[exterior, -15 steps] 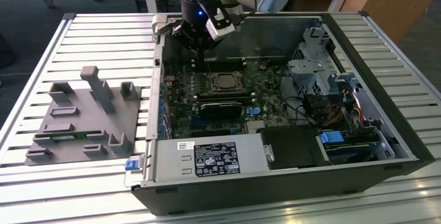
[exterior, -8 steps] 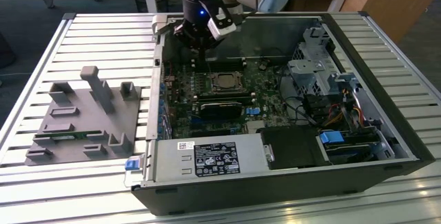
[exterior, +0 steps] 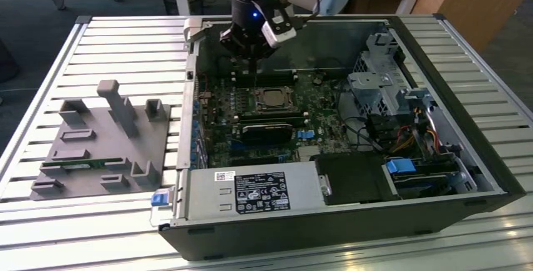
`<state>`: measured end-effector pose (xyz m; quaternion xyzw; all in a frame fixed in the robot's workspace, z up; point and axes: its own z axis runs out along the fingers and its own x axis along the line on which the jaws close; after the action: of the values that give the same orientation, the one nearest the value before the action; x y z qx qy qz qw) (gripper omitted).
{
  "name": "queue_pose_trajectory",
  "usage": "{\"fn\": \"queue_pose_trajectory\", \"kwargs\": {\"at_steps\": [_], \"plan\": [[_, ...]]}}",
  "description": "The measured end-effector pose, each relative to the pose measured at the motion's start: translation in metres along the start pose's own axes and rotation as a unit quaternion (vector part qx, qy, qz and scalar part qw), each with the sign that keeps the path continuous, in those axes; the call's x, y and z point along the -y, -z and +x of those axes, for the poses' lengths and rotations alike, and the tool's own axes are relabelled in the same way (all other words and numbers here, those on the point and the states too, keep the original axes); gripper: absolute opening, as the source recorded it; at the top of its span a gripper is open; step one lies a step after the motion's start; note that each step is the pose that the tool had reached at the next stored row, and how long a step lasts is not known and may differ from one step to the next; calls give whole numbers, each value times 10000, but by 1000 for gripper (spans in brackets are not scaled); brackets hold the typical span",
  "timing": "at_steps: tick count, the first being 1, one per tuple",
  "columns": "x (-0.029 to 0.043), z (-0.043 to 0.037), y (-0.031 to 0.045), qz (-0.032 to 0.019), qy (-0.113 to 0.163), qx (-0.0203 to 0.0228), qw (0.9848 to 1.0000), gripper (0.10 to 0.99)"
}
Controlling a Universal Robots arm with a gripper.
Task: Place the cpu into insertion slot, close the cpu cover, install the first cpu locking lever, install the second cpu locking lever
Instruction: 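Install the first cpu locking lever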
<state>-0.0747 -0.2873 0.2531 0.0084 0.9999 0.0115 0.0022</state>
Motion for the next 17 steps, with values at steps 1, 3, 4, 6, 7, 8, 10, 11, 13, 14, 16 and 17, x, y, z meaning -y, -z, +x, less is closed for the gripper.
{"fn": "queue_pose_trajectory", "kwargs": {"at_steps": [1, 3, 4, 6, 7, 8, 10, 11, 13, 14, 16, 17], "plan": [[-2, -42, -4, 0, 0, -2, 10000, 118], [-7, -136, -15, 1, 0, -12, 10000, 118], [-8, -180, -21, 0, -1, -19, 10000, 118], [-9, -240, -38, 0, 1, -31, 10000, 118], [-9, -248, -46, -10, 1, -36, 10000, 118], [-9, -247, -55, -29, 0, -37, 10000, 118], [2, -247, -63, -147, 0, -40, 9999, 118], [8, -247, -69, -203, 0, -40, 9998, 118], [10, -247, -88, -212, 3, -20, 9998, 118], [10, -247, -94, -211, 13, -4, 9998, 118], [11, -249, -116, -212, 35, 15, 9998, 118], [11, -256, -128, -212, 40, 17, 9998, 118]]}}
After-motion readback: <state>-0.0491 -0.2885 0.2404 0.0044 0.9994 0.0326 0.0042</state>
